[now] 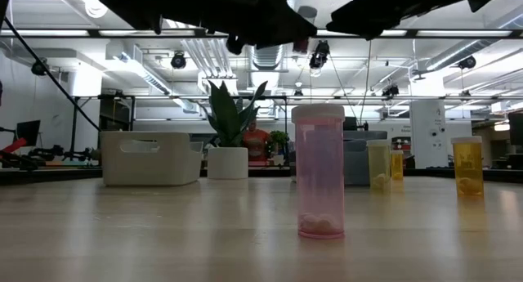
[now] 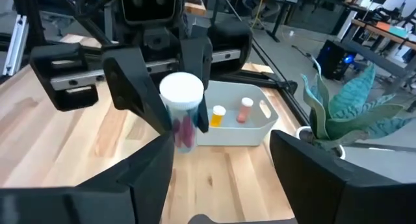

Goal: Pick and place medicine bottles into bin by pill shape (circle, oval)
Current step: Put the left blue capsule bottle into the black bin

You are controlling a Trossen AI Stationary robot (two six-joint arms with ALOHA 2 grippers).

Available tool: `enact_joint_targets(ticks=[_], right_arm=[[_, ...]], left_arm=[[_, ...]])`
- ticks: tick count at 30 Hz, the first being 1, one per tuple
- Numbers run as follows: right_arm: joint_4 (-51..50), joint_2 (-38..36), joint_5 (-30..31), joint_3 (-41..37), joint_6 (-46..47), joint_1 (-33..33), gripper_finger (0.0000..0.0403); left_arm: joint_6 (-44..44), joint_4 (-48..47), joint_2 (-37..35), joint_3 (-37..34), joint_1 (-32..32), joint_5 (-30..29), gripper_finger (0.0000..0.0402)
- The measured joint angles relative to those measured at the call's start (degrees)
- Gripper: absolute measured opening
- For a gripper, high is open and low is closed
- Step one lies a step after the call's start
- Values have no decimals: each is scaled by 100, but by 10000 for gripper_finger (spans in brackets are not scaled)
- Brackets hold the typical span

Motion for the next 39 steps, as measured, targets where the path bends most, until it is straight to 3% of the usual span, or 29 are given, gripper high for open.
enact_joint_targets(ticks=[10,13,26,39], right_arm=[[657,333,-73,0,103,36,243],[824,464,-382,57,158,52,240],[789,1369,-432,632,185,63,229],[732,1385,-404,662,143,63,157]], left_arm=[[6,-146,0,-4,0,-93,76],[20,-160,4,-9,4,-95,76],[20,-154,9,-9,4,-93,76],[20,-149,9,-9,4,-93,76]])
